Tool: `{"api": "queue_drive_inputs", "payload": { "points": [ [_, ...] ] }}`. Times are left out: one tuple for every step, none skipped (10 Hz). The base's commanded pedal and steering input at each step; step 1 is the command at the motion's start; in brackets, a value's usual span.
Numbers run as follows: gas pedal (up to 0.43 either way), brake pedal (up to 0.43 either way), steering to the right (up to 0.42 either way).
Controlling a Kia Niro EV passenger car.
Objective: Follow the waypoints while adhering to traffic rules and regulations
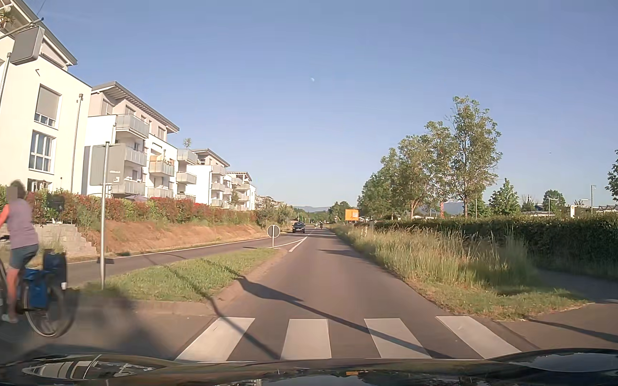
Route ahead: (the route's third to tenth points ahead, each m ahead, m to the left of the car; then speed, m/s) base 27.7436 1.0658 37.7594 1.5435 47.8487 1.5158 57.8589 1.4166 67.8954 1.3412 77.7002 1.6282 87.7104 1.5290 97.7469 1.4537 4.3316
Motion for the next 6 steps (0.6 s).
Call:
{"api": "queue_drive_inputs", "payload": {
  "points": [
    [0.28,0.0,-0.005],
    [0.28,0.0,-0.005],
    [0.28,0.0,-0.005],
    [0.28,0.0,-0.005],
    [0.28,0.0,-0.005],
    [0.28,0.0,-0.005]
  ]
}}
